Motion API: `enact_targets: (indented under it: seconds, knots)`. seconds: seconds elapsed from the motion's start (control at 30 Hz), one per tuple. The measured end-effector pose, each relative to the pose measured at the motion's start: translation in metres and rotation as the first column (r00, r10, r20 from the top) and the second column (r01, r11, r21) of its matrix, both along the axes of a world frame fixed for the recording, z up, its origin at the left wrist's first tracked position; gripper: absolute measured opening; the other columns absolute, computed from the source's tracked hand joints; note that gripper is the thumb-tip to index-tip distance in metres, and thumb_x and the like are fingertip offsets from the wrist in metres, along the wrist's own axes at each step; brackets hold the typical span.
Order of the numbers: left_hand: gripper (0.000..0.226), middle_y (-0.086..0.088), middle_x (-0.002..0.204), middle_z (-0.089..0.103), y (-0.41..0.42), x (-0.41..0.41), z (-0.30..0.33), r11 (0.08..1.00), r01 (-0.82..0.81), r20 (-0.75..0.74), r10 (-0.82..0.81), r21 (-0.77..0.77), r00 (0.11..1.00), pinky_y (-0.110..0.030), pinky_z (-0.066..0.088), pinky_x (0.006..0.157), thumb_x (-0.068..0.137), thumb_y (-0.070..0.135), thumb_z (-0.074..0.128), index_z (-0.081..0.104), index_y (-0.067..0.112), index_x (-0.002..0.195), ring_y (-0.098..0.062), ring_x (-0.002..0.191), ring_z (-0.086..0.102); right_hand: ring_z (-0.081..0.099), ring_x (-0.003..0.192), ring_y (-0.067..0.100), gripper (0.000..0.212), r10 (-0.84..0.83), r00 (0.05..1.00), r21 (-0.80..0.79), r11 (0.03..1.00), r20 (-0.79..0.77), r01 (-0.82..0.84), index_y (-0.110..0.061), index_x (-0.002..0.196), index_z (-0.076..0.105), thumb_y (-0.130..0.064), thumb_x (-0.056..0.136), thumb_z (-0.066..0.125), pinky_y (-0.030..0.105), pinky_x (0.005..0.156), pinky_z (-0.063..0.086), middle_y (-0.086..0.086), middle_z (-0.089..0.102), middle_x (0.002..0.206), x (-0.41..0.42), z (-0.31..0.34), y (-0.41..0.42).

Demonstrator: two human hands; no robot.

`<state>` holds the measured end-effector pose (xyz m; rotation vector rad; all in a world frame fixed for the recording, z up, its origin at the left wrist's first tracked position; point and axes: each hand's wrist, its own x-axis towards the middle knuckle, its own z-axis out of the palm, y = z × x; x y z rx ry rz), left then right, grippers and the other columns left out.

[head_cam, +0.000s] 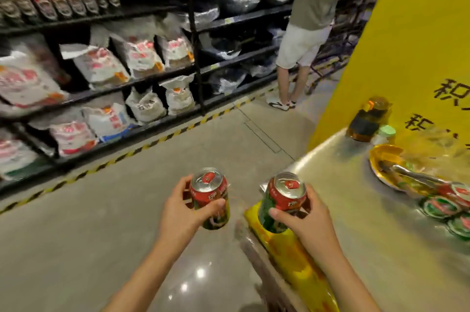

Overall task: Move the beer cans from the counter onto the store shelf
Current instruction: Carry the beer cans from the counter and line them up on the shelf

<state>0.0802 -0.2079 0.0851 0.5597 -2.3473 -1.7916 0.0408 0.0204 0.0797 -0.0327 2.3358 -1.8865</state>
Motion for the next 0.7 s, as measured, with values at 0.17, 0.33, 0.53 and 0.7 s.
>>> enact_targets:
  seconds: [0.17,0.33,0.53,0.7]
  knots:
    - [0.055,0.024,0.096,0.052,-0.129,0.013,0.014,0.987,-0.152,-0.059,0.149,-0.050,0.987,-0.014,0.041,0.073,0.062,0.020,0.084,0.045,0.044,0.093,0.003,0.089,0.052,0.061,0.095,-0.002,0.065,0.146,0.989,-0.065,0.987,-0.007,-0.147,-0.036,0.110,0.054,-0.012,0.059,0.086,0.011,0.070,0.048,-0.014,0.063,0.107,-0.027,0.004,-0.143]
    - [0.065,0.015,0.108,0.059,-0.221,0.014,0.026,0.953,-0.292,-0.072,0.287,-0.081,0.955,-0.025,0.047,0.082,0.059,0.027,0.085,0.049,0.037,0.112,-0.007,0.100,0.056,0.060,0.101,0.005,0.069,0.272,0.962,-0.066,0.960,-0.009,-0.272,-0.032,0.116,0.054,-0.025,0.054,0.085,0.014,0.068,0.048,-0.011,0.064,0.109,-0.056,0.020,-0.231]
    - [0.064,0.017,0.105,0.056,-0.290,-0.043,0.038,0.925,-0.376,-0.121,0.367,-0.058,0.922,-0.024,0.045,0.078,0.061,0.028,0.084,0.046,0.037,0.113,-0.006,0.100,0.053,0.061,0.091,0.000,0.065,0.351,0.936,-0.028,0.936,-0.026,-0.352,-0.028,0.113,0.057,-0.021,0.057,0.088,0.012,0.062,0.046,-0.010,0.066,0.104,-0.124,0.034,-0.301]
    - [0.061,0.023,0.105,0.055,-0.334,-0.131,0.048,0.919,-0.390,-0.149,0.378,-0.062,0.914,-0.019,0.043,0.074,0.061,0.031,0.083,0.047,0.040,0.110,-0.001,0.099,0.052,0.059,0.089,-0.003,0.051,0.368,0.928,-0.001,0.930,-0.058,-0.369,-0.038,0.099,0.056,-0.013,0.063,0.083,0.009,0.058,0.045,-0.013,0.065,0.099,-0.215,0.036,-0.355]
